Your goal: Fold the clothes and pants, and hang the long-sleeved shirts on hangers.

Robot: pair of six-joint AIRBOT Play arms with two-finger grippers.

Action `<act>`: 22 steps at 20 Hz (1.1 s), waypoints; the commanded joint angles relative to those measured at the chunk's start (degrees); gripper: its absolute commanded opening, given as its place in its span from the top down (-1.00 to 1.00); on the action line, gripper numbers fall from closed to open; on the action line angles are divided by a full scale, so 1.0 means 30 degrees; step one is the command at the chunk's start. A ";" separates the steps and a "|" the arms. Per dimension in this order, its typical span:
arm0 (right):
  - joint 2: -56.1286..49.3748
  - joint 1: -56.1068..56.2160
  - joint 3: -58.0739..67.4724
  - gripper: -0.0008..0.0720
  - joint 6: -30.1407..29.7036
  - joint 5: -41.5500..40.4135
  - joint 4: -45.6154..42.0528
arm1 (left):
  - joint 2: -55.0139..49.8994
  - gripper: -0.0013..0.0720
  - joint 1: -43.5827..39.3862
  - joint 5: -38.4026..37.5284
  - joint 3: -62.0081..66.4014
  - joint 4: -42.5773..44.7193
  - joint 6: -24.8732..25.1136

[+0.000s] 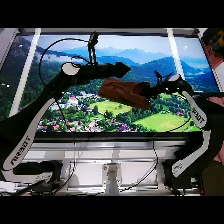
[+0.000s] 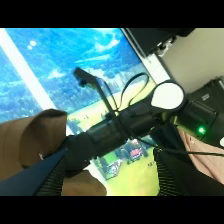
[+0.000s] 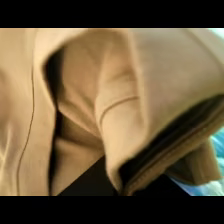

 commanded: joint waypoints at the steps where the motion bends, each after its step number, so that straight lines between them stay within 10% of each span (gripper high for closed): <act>1: 0.0328 0.0699 0.2200 0.94 -0.0306 0.0117 0.0532 | 0.0029 -0.70 0.0262 -0.0015 -0.0007 0.0007 0.0699; 13: 0.6135 -0.5661 0.8932 0.94 0.5974 0.0182 -0.7752 | 0.1064 -0.67 0.5195 -0.5100 -0.0007 0.0015 0.1311; 17: 0.7526 -0.9012 0.8939 0.94 0.8429 0.3344 -1.1016 | 0.1064 -0.67 0.6411 -0.7337 -0.0007 0.0015 0.1843; 22: 0.8867 -1.2568 0.8932 0.94 0.6805 0.9311 -1.6269 | 0.1195 -0.67 0.6739 -0.8597 0.0000 0.0007 0.2718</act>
